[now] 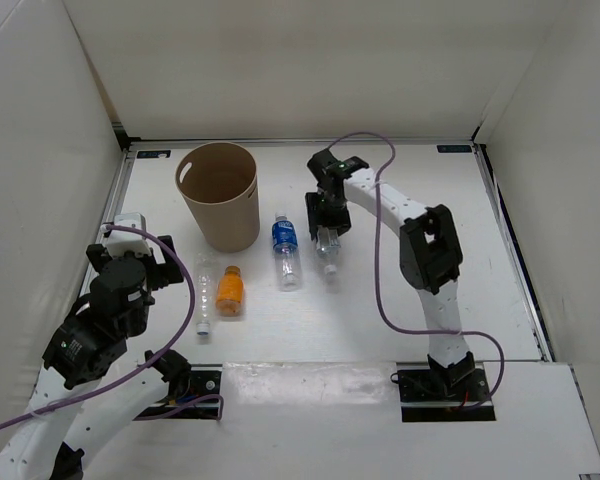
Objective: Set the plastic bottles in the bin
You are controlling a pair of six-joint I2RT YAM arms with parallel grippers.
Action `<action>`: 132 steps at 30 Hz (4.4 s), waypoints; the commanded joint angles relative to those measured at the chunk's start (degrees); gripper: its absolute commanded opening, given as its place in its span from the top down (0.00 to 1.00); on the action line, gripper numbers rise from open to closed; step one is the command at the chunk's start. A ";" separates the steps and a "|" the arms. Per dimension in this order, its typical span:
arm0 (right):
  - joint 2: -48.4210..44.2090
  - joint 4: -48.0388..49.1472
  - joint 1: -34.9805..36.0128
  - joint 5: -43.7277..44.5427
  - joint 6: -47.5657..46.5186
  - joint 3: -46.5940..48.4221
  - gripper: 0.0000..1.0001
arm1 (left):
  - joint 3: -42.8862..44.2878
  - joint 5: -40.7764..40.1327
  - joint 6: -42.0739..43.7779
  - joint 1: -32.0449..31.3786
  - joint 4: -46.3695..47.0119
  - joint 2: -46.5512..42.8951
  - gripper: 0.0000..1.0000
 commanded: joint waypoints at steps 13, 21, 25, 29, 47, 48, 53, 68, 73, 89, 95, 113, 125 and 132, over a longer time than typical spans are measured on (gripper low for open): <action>-36.05 21.30 12.12 21.34 -11.83 -2.68 0.57 | 0.12 1.65 -0.27 0.29 0.56 0.85 0.00; -34.31 38.61 23.09 30.38 -24.37 -1.28 0.57 | 0.39 2.44 -0.45 0.11 0.65 0.59 0.00; -27.46 43.72 23.90 27.51 -26.51 5.74 0.55 | 0.39 2.71 -0.36 0.29 0.65 0.32 0.00; -17.01 43.11 24.69 25.38 -28.78 16.37 0.54 | 0.39 2.88 -0.45 0.20 0.48 0.06 0.00; 0.68 44.08 20.91 14.31 -23.78 31.87 0.10 | 0.30 2.97 -0.54 0.29 0.82 -0.12 0.00; 0.07 43.64 21.09 14.83 -24.31 32.03 0.10 | 0.21 3.06 -0.36 0.20 0.91 -0.12 0.00; -7.65 41.88 22.75 24.56 -27.65 30.81 0.10 | 0.21 2.97 -0.36 0.20 0.83 0.32 0.00; -35.72 27.40 9.50 12.77 -1.91 -14.54 0.10 | 0.30 3.50 -0.27 0.29 0.83 0.94 0.00; -23.18 18.63 3.78 -1.94 2.58 -9.49 0.10 | 0.21 3.50 -0.27 0.20 1.00 1.02 0.00; 0.94 11.12 4.92 -13.64 4.16 2.50 0.10 | 0.30 4.03 -0.45 0.11 0.74 1.11 0.00; 2.96 10.59 5.36 -14.70 4.34 1.80 0.10 | 0.21 4.12 -0.27 0.29 0.83 0.76 0.00; -7.57 20.87 0.18 -22.51 5.92 -16.65 0.64 | 0.30 4.20 -0.36 0.29 0.83 0.33 0.00; -26.55 27.34 -1.59 -18.84 7.94 -19.21 0.90 | 0.30 4.29 -0.54 0.20 0.82 0.41 0.00; -35.27 42.63 7.11 3.38 2.50 -11.94 1.00 | 0.30 4.82 -0.54 0.20 0.91 0.59 0.00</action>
